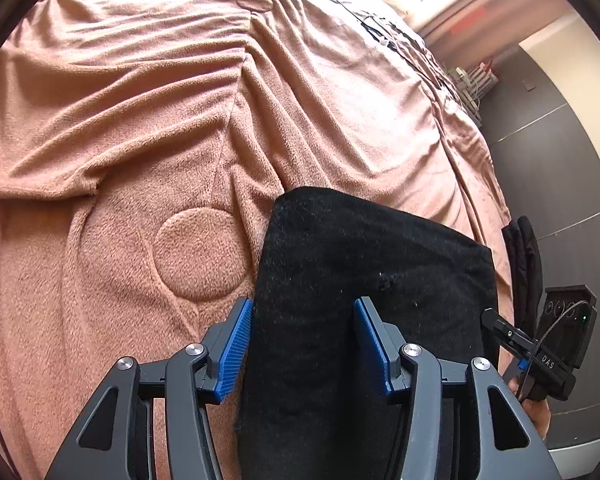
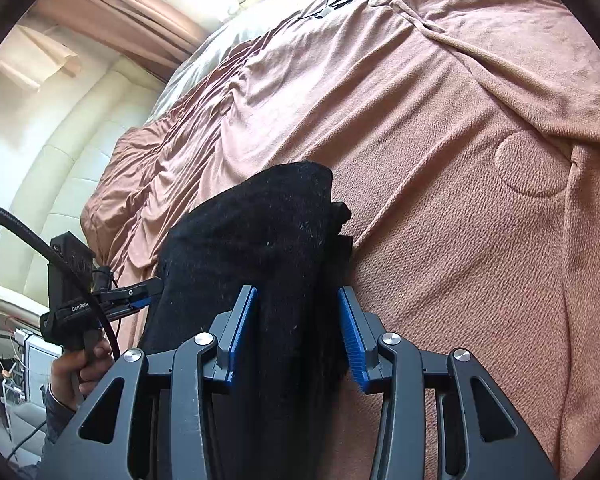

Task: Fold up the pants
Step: 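Close the right tool on the folded pants edge while the left tool closes on its edge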

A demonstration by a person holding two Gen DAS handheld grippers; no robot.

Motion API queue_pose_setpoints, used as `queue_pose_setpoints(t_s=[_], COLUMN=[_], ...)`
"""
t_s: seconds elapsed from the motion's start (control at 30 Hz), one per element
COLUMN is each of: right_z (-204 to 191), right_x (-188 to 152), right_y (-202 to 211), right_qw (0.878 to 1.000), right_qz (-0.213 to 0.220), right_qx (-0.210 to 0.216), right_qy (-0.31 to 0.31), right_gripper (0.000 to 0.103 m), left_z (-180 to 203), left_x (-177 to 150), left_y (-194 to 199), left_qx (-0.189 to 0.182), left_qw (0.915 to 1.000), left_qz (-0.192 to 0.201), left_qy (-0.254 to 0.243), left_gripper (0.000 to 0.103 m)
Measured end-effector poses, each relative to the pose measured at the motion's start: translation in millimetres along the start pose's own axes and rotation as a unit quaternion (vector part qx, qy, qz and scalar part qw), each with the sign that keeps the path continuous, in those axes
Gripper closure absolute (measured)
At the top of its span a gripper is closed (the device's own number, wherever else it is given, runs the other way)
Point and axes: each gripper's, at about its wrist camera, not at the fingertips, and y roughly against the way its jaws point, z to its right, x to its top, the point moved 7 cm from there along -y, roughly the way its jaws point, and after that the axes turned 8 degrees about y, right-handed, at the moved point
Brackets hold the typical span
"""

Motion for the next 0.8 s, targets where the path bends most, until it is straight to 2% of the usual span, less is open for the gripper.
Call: queue_pose_setpoints(t_s=[0.1, 0.23, 0.3, 0.4, 0.47, 0.63, 0.67, 0.7, 0.73, 0.8], right_z=[-3, -4, -4, -5, -3, 7, 8, 11, 14, 18], right_x=[2, 4, 2, -3, -6, -10, -13, -15, -18, -22], right_y=[-1, 1, 2, 2, 1, 3, 5, 5, 6, 7], right_qw=[1.0, 0.999, 0.999, 0.998, 0.999, 1.0, 0.999, 0.998, 0.997, 0.996], right_qz=[0.003, 0.01, 0.011, 0.007, 0.001, -0.009, -0.012, -0.014, -0.017, -0.018], right_qx=[-0.01, -0.025, -0.033, -0.049, -0.043, 0.016, 0.03, 0.039, 0.041, 0.051], right_qy=[0.009, 0.021, 0.024, 0.037, 0.032, -0.025, -0.039, -0.05, -0.06, -0.074], right_gripper=[0.064, 0.064, 0.064, 0.064, 0.064, 0.064, 0.061, 0.053, 0.049, 0.048], left_z=[2, 13, 16, 20, 22, 8, 6, 4, 3, 1], left_x=[6, 8, 9, 7, 7, 5, 2, -1, -5, -13], left_y=[-1, 2, 5, 8, 10, 5, 4, 4, 4, 4], left_qx=[0.002, 0.032, 0.033, 0.037, 0.036, 0.029, 0.032, 0.032, 0.028, 0.024], left_qw=[1.0, 0.9981, 0.9972, 0.996, 0.9957, 0.9987, 0.9988, 0.999, 0.9992, 0.9994], left_qz=[0.005, 0.022, 0.031, 0.04, 0.044, 0.023, 0.018, 0.012, 0.008, 0.001], left_qy=[-0.005, -0.048, -0.059, -0.071, -0.073, -0.034, -0.031, -0.029, -0.027, -0.025], left_gripper=[0.051, 0.063, 0.068, 0.069, 0.069, 0.061, 0.057, 0.053, 0.051, 0.047])
